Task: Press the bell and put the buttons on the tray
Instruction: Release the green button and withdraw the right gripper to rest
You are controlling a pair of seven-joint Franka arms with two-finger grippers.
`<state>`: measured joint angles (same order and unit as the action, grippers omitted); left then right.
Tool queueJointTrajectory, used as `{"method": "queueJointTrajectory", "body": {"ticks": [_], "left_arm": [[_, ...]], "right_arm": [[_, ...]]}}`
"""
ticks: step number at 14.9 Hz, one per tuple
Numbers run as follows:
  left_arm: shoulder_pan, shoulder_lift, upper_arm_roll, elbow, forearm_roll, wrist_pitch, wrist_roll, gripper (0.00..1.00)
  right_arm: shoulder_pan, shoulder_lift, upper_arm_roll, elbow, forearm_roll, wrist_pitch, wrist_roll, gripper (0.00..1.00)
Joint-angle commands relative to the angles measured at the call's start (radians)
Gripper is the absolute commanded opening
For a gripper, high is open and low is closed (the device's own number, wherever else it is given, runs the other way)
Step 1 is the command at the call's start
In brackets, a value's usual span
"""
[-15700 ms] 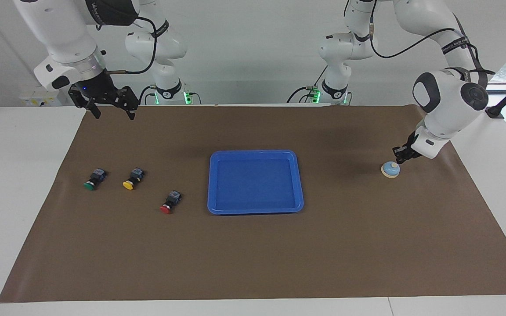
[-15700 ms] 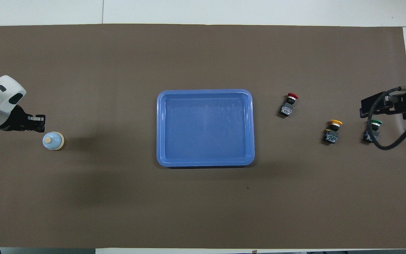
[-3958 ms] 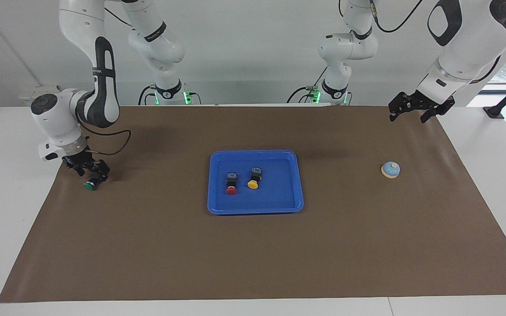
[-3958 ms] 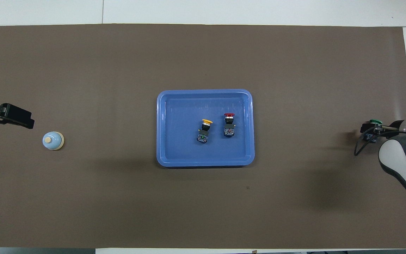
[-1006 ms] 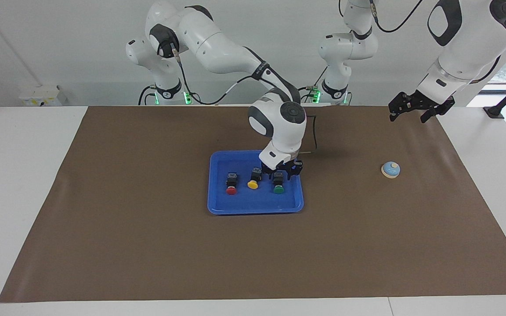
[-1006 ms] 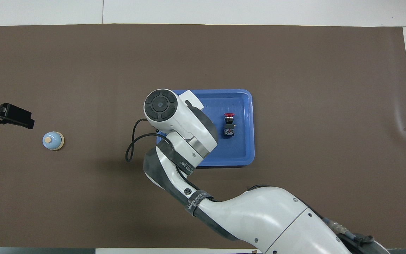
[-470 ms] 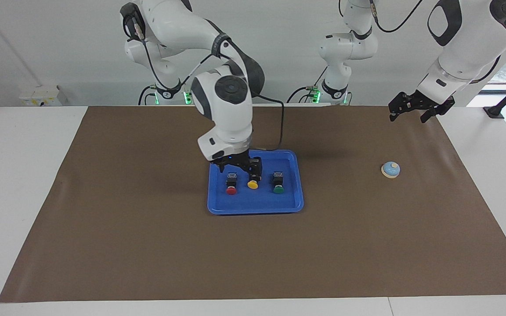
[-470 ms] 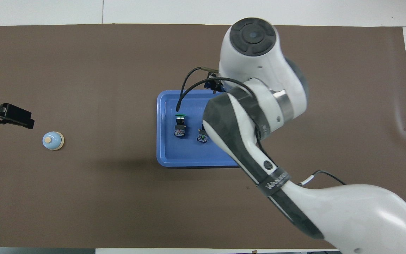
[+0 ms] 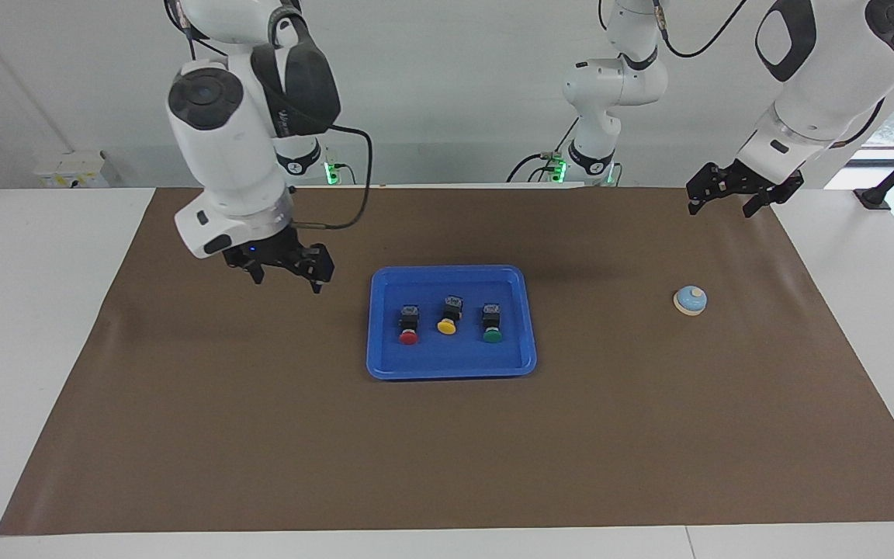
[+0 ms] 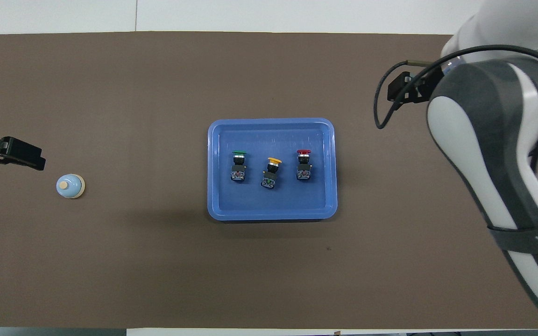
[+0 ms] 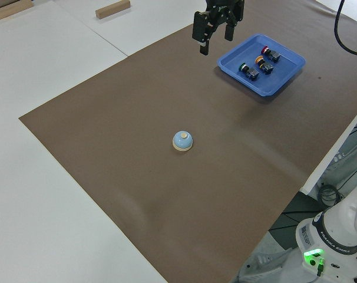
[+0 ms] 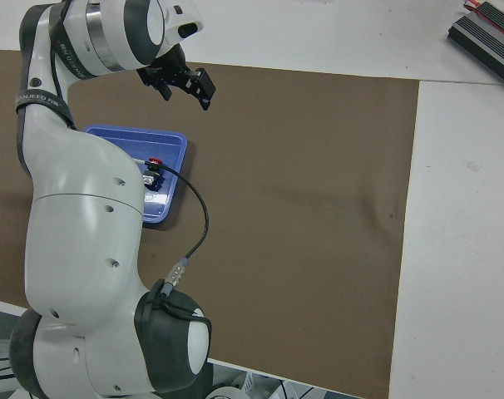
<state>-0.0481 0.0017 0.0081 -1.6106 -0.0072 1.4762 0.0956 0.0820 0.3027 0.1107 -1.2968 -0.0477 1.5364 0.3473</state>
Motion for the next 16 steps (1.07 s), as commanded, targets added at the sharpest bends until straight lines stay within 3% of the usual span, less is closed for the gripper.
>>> {"method": "queueJointTrajectory", "body": {"ticks": [1, 4, 10, 11, 12, 13, 14, 16], "left_arm": [[0.007, -0.023, -0.005, -0.022, -0.004, -0.007, -0.008, 1.0], [0.007, -0.023, -0.005, -0.022, -0.004, -0.008, -0.008, 1.0], [0.03, -0.035, -0.002, -0.058, 0.0, 0.073, -0.005, 1.0], [0.03, -0.046, -0.002, -0.078, 0.0, 0.102, 0.0, 0.8], [0.031, -0.052, -0.002, -0.101, 0.006, 0.124, 0.004, 0.3], [0.031, -0.057, -0.003, -0.13, 0.03, 0.14, 0.006, 0.1], [0.031, -0.057, -0.003, -0.168, 0.067, 0.179, 0.015, 0.0], [0.089, -0.057, -0.003, -0.237, 0.072, 0.246, 0.018, 0.0]], "right_arm": [[-0.06, -0.062, 0.017, -0.025, 0.049, -0.042, -0.097, 1.0], [-0.113, -0.123, 0.018, -0.068, 0.057, -0.056, -0.169, 1.0], [-0.162, -0.298, 0.014, -0.266, 0.081, -0.05, -0.225, 1.0], [-0.165, -0.312, 0.014, -0.295, 0.081, -0.042, -0.226, 1.0], [-0.168, -0.318, 0.014, -0.311, 0.081, -0.035, -0.228, 1.0], [-0.169, -0.326, 0.014, -0.329, 0.081, -0.025, -0.229, 1.0], [-0.173, -0.335, 0.014, -0.347, 0.081, -0.013, -0.237, 1.0], [-0.174, -0.344, 0.014, -0.361, 0.081, -0.01, -0.241, 1.0]]}}
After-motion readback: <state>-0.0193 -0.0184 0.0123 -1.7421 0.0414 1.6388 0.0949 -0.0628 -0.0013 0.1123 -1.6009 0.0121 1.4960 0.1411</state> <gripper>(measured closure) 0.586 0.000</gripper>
